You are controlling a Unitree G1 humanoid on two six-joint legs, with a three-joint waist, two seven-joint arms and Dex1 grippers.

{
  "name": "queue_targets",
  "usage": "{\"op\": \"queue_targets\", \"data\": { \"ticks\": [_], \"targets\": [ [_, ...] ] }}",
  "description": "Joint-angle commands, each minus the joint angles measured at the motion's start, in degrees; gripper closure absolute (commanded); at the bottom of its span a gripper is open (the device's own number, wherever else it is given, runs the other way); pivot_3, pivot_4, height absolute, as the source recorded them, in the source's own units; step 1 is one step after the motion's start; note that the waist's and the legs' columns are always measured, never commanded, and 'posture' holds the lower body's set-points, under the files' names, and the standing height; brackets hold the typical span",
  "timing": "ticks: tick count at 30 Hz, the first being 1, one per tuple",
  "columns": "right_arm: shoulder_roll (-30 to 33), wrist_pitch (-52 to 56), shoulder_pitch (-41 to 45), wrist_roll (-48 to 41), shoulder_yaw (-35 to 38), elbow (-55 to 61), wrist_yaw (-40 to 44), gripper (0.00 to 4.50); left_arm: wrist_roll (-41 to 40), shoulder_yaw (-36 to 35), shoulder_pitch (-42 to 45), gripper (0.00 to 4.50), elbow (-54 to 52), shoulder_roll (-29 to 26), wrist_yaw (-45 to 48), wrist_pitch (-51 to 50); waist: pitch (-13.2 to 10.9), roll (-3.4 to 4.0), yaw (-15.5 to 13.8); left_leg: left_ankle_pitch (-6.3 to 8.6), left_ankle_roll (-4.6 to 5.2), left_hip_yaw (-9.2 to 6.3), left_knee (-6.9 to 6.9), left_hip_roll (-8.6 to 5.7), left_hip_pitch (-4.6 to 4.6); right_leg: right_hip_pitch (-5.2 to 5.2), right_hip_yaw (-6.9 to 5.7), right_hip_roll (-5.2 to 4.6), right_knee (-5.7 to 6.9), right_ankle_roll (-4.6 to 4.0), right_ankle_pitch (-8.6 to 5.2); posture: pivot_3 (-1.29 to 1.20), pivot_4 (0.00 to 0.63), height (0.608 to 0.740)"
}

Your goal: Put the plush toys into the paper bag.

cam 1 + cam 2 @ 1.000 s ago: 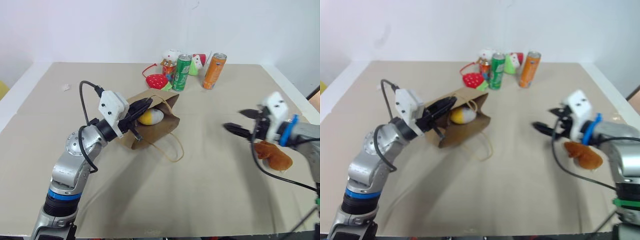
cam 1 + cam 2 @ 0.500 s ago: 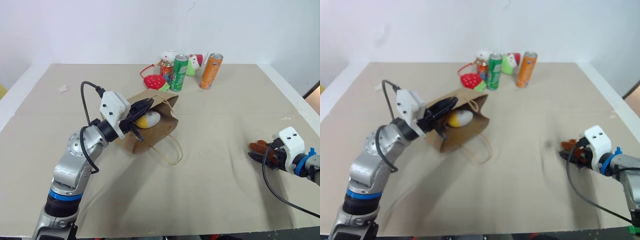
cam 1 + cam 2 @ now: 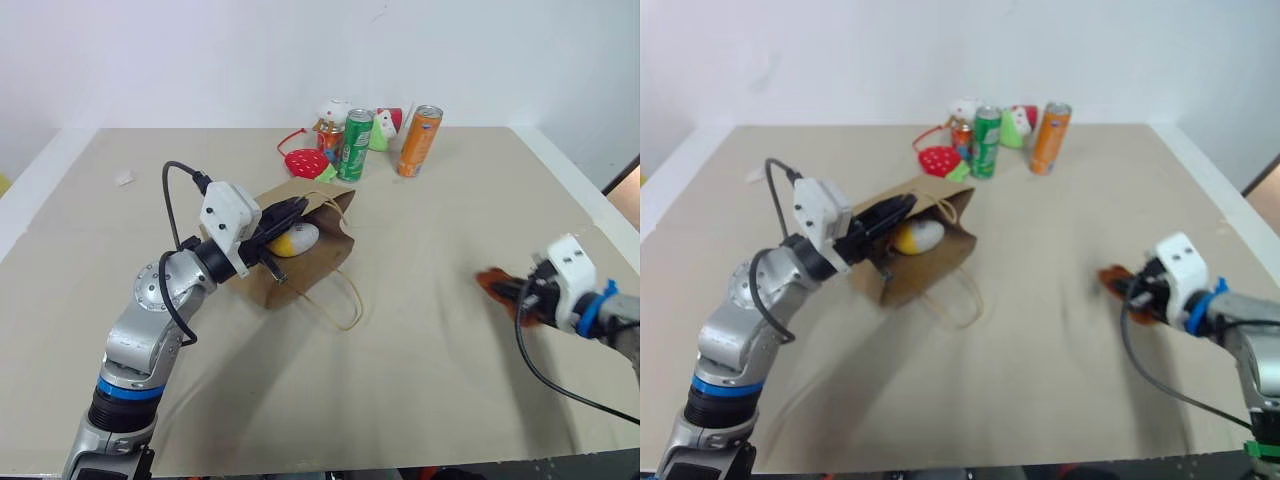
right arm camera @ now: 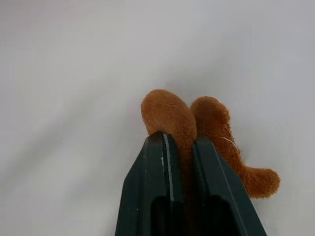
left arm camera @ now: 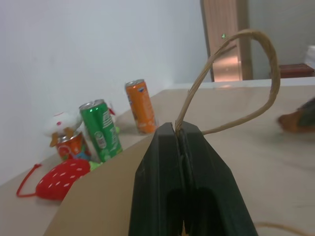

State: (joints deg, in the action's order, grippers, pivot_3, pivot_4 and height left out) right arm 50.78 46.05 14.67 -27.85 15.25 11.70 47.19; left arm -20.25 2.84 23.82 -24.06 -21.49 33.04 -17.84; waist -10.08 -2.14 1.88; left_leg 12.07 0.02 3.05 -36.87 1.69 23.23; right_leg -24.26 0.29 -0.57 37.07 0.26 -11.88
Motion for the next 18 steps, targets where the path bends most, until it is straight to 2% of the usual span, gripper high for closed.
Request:
{"op": "queue_targets", "data": {
  "ticks": [1, 4, 7, 14, 18],
  "targets": [
    [-2.27, 8.08, 5.56, -8.07, -4.35, 10.67, -0.24, 4.49, -0.07, -0.72, 1.18, 4.5, -1.13, -0.3, -0.01, 0.72, 0.0, -0.02, -0.31, -0.01, -0.01, -0.1, 0.0, 0.01, 0.01, 0.01, 0.05, 0.06, 0.0, -0.01, 0.0, 0.0, 0.15, 0.74],
    [-6.54, 11.01, 9.0, -10.89, -10.12, 15.93, -1.96, 4.49, 0.13, -0.47, 1.38, 4.5, -1.39, 0.01, -0.44, 0.64, 0.01, -0.04, -0.89, -0.01, -0.02, -0.19, 0.02, 0.14, 0.06, 0.01, -0.07, 0.25, 0.0, -0.12, -0.06, 0.0, 0.15, 0.74],
    [-14.13, 10.71, 13.21, -10.53, -14.85, 15.42, -6.09, 4.49, 0.28, -0.16, 1.27, 4.5, -1.98, 0.26, -0.8, 0.49, 0.01, -0.04, -0.88, 0.0, -0.03, -0.18, 0.07, 0.13, 0.16, -0.07, 0.0, 0.17, -0.01, -0.21, -0.12, 0.0, 0.15, 0.74],
    [-23.98, -4.37, 24.75, 3.67, -27.7, 0.77, -7.37, 4.49, 0.53, -0.07, 1.29, 4.5, -2.35, 0.16, -1.12, 0.45, 0.0, -0.04, -0.57, 0.01, -0.01, 0.03, 0.01, 0.02, 0.17, -0.13, 0.41, 0.07, -0.01, -0.03, -0.02, 0.0, 0.15, 0.74],
    [-28.06, -14.77, 30.15, 10.74, -31.63, -11.21, -6.48, 4.49, 0.71, 0.01, 0.94, 4.5, -2.53, 0.05, -1.32, 0.55, 0.01, -0.05, -0.63, -0.01, 0.01, 0.02, -0.01, 0.02, 0.18, -0.13, 0.5, 0.16, 0.01, -0.05, -0.01, 0.0, 0.15, 0.74]
  ]
}}
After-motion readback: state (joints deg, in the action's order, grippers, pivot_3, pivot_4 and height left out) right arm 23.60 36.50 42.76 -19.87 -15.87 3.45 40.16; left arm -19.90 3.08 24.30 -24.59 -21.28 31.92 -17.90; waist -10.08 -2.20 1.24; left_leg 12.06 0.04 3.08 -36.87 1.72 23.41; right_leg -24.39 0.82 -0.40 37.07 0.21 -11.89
